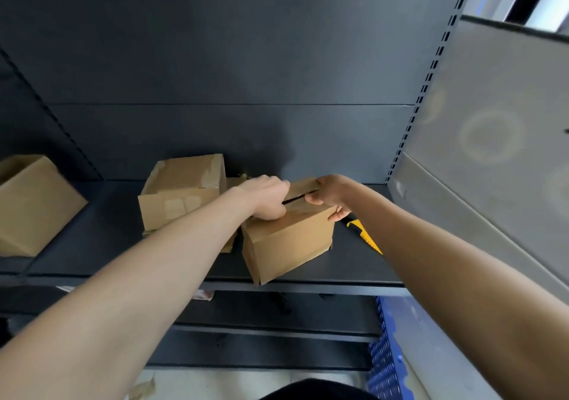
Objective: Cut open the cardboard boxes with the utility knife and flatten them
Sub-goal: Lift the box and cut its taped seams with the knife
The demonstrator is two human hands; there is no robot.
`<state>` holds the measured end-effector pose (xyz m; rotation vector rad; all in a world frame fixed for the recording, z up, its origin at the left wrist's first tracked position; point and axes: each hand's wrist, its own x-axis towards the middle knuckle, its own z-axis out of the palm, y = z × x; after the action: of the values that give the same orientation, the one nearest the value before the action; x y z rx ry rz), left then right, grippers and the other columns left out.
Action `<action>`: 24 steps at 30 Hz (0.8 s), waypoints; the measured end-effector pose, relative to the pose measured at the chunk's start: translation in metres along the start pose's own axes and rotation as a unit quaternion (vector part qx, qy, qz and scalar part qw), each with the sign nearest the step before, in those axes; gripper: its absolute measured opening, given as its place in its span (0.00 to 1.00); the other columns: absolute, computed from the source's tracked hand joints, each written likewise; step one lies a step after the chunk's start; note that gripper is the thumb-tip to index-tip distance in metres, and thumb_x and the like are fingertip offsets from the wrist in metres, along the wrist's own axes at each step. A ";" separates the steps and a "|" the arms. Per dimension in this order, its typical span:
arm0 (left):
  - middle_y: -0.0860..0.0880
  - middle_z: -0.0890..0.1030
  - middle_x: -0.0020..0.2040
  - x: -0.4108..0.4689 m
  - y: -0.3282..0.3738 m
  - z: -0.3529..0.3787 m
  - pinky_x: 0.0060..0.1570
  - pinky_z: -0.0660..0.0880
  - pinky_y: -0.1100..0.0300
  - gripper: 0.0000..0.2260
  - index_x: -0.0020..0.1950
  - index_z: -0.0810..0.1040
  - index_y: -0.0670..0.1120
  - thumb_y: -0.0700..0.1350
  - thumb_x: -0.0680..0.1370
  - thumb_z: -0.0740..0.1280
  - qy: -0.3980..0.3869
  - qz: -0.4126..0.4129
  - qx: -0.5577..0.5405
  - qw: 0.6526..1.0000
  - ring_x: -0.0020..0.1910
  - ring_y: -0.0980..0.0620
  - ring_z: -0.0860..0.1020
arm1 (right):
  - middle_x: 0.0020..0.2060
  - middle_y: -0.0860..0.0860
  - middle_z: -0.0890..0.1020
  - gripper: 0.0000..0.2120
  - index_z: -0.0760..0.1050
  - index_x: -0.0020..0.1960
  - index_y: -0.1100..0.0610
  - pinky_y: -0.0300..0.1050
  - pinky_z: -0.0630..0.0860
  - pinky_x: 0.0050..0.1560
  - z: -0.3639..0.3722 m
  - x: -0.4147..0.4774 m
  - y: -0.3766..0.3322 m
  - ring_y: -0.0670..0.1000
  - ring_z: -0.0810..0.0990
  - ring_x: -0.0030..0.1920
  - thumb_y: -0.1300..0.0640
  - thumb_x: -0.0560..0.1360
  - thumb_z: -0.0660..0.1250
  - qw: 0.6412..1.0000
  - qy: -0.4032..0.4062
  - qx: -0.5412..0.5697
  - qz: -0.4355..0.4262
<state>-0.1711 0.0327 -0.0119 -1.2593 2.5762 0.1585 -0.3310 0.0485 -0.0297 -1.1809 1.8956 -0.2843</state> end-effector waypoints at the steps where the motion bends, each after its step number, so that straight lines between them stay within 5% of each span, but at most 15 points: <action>1: 0.44 0.75 0.57 0.001 -0.001 0.002 0.44 0.73 0.56 0.19 0.68 0.66 0.43 0.45 0.78 0.60 0.003 0.008 0.008 1.000 0.54 0.45 0.76 | 0.70 0.54 0.66 0.28 0.62 0.74 0.54 0.54 0.80 0.53 0.000 -0.001 0.002 0.59 0.74 0.56 0.51 0.77 0.66 1.000 0.005 0.009 -0.005; 8: 0.50 0.72 0.69 -0.004 -0.011 -0.003 0.60 0.71 0.55 0.29 0.76 0.63 0.49 0.54 0.77 0.66 -0.047 0.021 -0.181 0.982 0.65 0.49 0.73 | 0.69 0.52 0.68 0.27 0.63 0.74 0.50 0.50 0.78 0.47 0.002 -0.014 0.010 0.58 0.68 0.67 0.55 0.77 0.68 0.999 0.013 0.047 0.005; 11: 0.49 0.78 0.59 -0.001 -0.006 -0.004 0.48 0.76 0.57 0.16 0.63 0.75 0.48 0.51 0.76 0.67 -0.044 0.027 -0.148 0.988 0.52 0.50 0.79 | 0.68 0.51 0.69 0.27 0.64 0.73 0.50 0.49 0.77 0.47 0.006 -0.015 0.011 0.57 0.68 0.67 0.56 0.77 0.68 0.998 0.015 0.052 0.007; 13: 0.46 0.79 0.48 0.001 0.000 -0.004 0.37 0.74 0.60 0.08 0.53 0.74 0.46 0.47 0.76 0.65 -0.038 0.036 -0.102 0.993 0.42 0.51 0.79 | 0.66 0.51 0.70 0.25 0.66 0.72 0.50 0.49 0.77 0.46 0.007 -0.015 0.012 0.57 0.69 0.65 0.55 0.76 0.68 0.998 0.015 0.063 0.009; 17: 0.48 0.74 0.44 0.000 0.006 -0.004 0.34 0.73 0.59 0.12 0.61 0.69 0.45 0.44 0.78 0.62 -0.029 0.029 -0.058 0.997 0.40 0.52 0.77 | 0.57 0.52 0.73 0.18 0.71 0.66 0.51 0.48 0.79 0.45 -0.002 -0.015 0.019 0.56 0.74 0.57 0.54 0.77 0.67 0.996 -0.011 0.084 0.017; 20: 0.48 0.75 0.52 0.000 0.005 -0.001 0.38 0.74 0.56 0.19 0.70 0.63 0.48 0.43 0.79 0.59 -0.024 0.021 -0.099 0.995 0.43 0.51 0.76 | 0.44 0.53 0.78 0.13 0.75 0.61 0.59 0.41 0.74 0.38 -0.016 0.000 0.042 0.50 0.75 0.38 0.55 0.80 0.62 0.982 0.030 0.185 0.026; 21: 0.48 0.74 0.56 0.000 0.005 0.002 0.41 0.74 0.56 0.20 0.72 0.62 0.49 0.42 0.80 0.59 -0.023 0.018 -0.114 0.993 0.46 0.51 0.76 | 0.47 0.54 0.80 0.14 0.74 0.63 0.61 0.39 0.72 0.35 -0.019 0.008 0.053 0.49 0.76 0.38 0.58 0.80 0.61 0.987 0.059 0.145 0.030; 24: 0.48 0.73 0.65 -0.001 0.009 0.005 0.54 0.73 0.54 0.18 0.68 0.68 0.52 0.38 0.80 0.57 0.022 0.005 -0.144 0.989 0.57 0.49 0.74 | 0.60 0.55 0.78 0.16 0.73 0.66 0.61 0.39 0.73 0.38 -0.017 0.032 0.091 0.54 0.78 0.58 0.64 0.79 0.57 0.990 0.114 -0.060 0.066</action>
<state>-0.1770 0.0401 -0.0167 -1.3586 2.6684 0.5257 -0.4069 0.0661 -0.0900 -1.1342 2.2061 -0.2436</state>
